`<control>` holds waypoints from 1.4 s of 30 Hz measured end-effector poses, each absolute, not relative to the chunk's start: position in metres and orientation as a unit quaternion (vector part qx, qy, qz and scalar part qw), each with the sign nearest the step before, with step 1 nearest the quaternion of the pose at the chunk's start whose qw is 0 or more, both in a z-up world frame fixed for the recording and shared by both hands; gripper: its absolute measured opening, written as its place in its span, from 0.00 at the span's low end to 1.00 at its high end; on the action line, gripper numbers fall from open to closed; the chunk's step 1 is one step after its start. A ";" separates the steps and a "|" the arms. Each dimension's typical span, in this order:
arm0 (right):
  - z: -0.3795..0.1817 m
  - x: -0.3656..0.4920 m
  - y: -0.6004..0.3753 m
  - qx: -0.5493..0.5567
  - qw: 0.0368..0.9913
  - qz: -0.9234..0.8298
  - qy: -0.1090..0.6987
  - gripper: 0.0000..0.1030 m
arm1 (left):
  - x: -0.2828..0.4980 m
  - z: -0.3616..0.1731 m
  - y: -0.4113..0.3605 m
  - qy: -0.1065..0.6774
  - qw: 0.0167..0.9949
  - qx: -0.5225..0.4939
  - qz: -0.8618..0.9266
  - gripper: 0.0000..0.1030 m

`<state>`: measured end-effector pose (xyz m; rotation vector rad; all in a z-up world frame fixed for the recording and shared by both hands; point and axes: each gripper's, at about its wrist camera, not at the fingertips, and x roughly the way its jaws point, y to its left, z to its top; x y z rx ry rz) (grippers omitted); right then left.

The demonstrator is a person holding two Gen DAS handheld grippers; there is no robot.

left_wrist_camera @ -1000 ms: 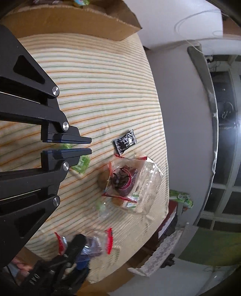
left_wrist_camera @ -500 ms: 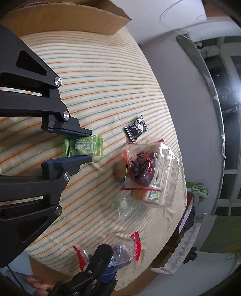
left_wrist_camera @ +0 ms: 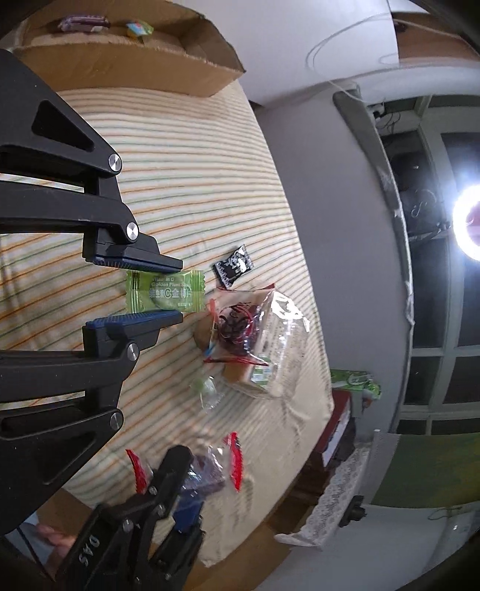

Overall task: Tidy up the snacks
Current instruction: 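Carry the green candy with the left tool while the right tool carries the sweets bag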

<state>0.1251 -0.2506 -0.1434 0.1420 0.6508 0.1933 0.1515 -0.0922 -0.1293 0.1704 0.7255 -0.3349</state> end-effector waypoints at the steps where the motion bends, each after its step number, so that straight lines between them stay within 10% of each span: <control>1: -0.140 0.124 -0.250 0.068 0.942 0.095 0.316 0.40 | 0.149 -0.127 -0.091 0.349 0.919 0.078 -0.163 0.18; 16: 0.003 0.067 -0.209 -0.002 0.981 0.099 0.169 0.40 | 0.084 -0.004 -0.054 0.194 0.968 0.040 -0.151 0.18; 42: -0.009 0.084 -0.061 -0.068 0.956 0.196 0.207 0.40 | 0.056 -0.010 0.069 0.179 0.980 -0.031 -0.080 0.18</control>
